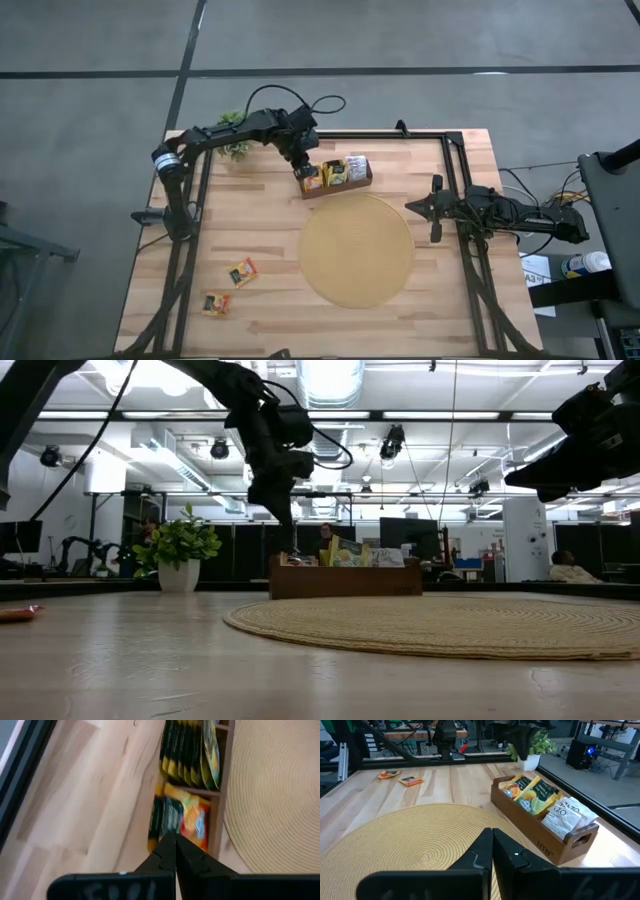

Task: Pick & Place Tea
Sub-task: Put the orange tea bag into the left section of the wooden organizer

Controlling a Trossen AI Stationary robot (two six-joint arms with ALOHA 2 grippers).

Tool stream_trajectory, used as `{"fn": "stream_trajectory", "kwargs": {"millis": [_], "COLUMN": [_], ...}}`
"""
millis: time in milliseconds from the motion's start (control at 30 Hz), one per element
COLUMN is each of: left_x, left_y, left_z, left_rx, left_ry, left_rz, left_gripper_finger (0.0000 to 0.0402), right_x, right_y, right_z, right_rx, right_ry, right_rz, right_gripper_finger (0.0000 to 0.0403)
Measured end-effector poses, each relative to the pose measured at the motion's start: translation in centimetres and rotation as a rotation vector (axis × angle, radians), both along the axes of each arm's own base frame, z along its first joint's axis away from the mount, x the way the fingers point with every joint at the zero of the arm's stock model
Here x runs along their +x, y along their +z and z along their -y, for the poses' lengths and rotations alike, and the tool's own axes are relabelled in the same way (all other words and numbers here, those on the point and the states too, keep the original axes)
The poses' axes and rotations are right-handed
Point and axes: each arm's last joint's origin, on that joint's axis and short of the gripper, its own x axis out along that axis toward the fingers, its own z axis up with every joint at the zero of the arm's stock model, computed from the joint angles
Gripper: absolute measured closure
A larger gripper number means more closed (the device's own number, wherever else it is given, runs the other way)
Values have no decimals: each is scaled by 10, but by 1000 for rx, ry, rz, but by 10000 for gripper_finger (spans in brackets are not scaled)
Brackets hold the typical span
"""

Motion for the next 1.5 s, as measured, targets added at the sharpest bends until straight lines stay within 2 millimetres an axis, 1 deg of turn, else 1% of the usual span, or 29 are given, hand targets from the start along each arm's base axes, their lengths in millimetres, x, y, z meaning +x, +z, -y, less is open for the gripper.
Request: {"fn": "stream_trajectory", "kwargs": {"millis": [100, 267, 467, 600, 700, 933, 1100, 1200, 1300, 1500], "left_x": [-7, -26, -53, -76, -96, -143, -166, -174, -176, -171], "left_y": [6, 19, 33, 35, 32, 14, 6, 2, -3, -15], "left_z": [5, 21, 47, 66, 82, 124, 156, 174, 189, 213], "left_rx": [-34, -111, -197, -266, -307, -431, -484, -500, -499, -473], "left_ry": [35, 131, 312, 461, 571, 801, 919, 967, 987, 992], "left_rz": [-22, -75, -52, -30, -20, -22, -2, -5, -28, -113], "left_gripper_finger": [401, 401, 401, 401, 401, 401, 401, 401, 401, 401], "right_x": [0, 0, 0, 0, 0, 0, 0, 0, 0, 0], "right_y": [0, 0, 0, 0, 0, 0, 0, 0, 0, 0], "right_z": [0, 0, 0, 0, 0, 0, 0, 0, 0, 0], "right_rx": [0, 0, 0, 0, 0, 0, 0, 0, 0, 0], "right_ry": [0, 0, 0, 0, 0, 0, 0, 0, 0, 0], "right_rz": [0, 0, 0, 0, 0, 0, 0, 0, -1, 0], "right_gripper_finger": [394, 394, 394, 394, 394, 394, 394, 394, 394, 394]}}
